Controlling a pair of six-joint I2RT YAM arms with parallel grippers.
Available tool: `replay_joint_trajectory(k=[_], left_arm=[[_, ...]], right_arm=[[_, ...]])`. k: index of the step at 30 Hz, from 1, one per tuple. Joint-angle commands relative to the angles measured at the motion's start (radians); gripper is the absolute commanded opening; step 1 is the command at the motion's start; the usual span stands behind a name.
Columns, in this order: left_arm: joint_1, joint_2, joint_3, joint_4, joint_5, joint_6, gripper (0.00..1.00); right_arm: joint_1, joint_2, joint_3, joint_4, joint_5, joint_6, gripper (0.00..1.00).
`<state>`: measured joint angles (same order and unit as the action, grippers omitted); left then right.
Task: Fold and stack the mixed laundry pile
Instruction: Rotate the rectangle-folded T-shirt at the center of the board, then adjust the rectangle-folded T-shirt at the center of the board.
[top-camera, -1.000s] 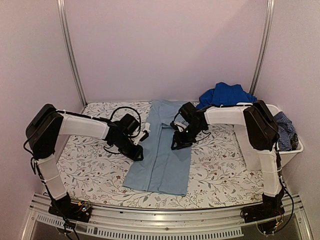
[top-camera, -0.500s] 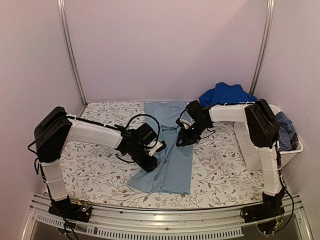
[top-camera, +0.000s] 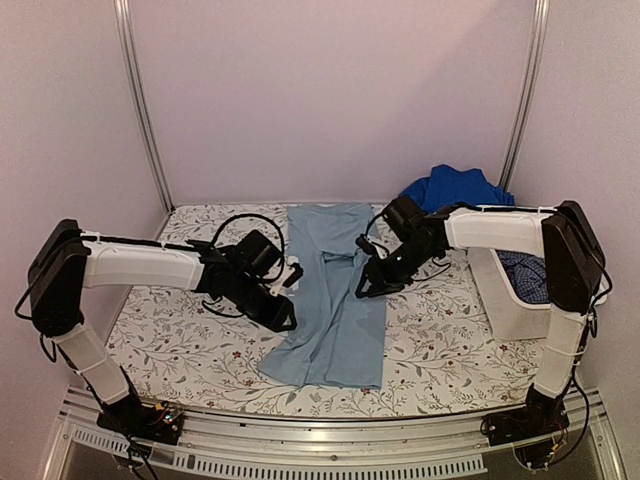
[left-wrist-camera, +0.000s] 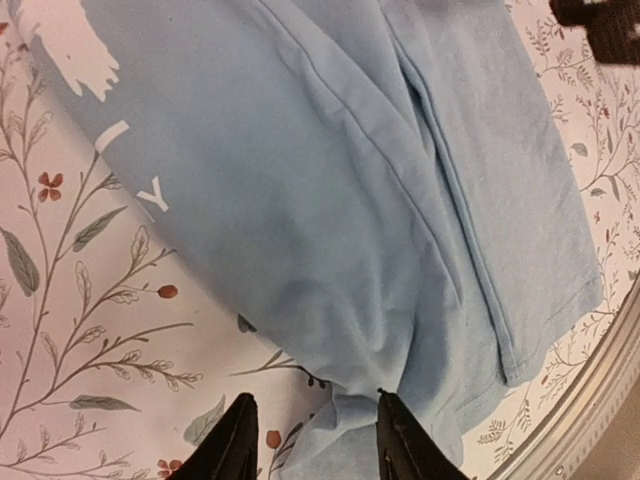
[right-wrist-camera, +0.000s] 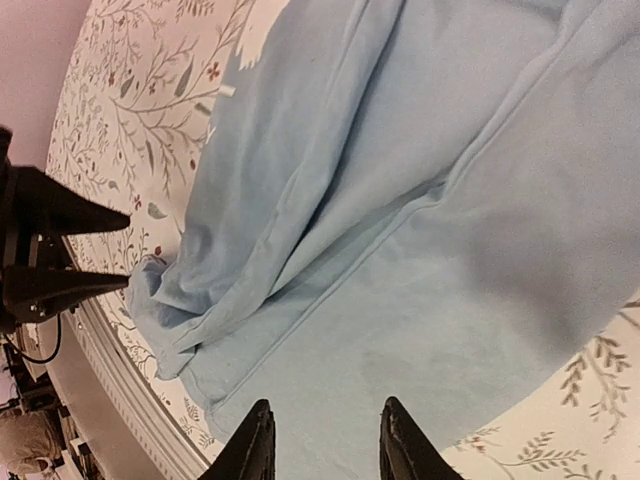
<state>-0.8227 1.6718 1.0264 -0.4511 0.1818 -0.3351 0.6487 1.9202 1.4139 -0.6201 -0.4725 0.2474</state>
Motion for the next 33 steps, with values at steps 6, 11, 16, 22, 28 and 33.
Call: replay_joint_trajectory(k=[6,11,16,22,28,33], left_arm=[[0.075,-0.048,-0.067,0.023,-0.009,-0.098,0.43],[0.080,-0.113,-0.147,0.060,0.057,-0.151,0.45],[0.067,-0.220,-0.284,0.092,0.113,-0.231,0.44],[0.002,-0.330,-0.407,0.143,0.175,-0.347,0.44],[-0.114,-0.403,-0.510,0.224,0.192,-0.518,0.44],[-0.227,-0.444,-0.559,0.284,0.150,-0.703,0.43]], right_arm=[[0.192,0.027,-0.179,0.091,-0.043,0.125,0.34],[0.207,0.045,-0.275,0.077,-0.018,0.144,0.34],[0.207,-0.048,-0.436,0.049,0.000,0.151,0.34],[0.207,-0.141,-0.508,0.021,-0.003,0.157,0.34],[0.207,-0.297,-0.480,0.008,-0.058,0.214,0.41],[0.203,-0.478,-0.615,-0.006,-0.101,0.316,0.43]])
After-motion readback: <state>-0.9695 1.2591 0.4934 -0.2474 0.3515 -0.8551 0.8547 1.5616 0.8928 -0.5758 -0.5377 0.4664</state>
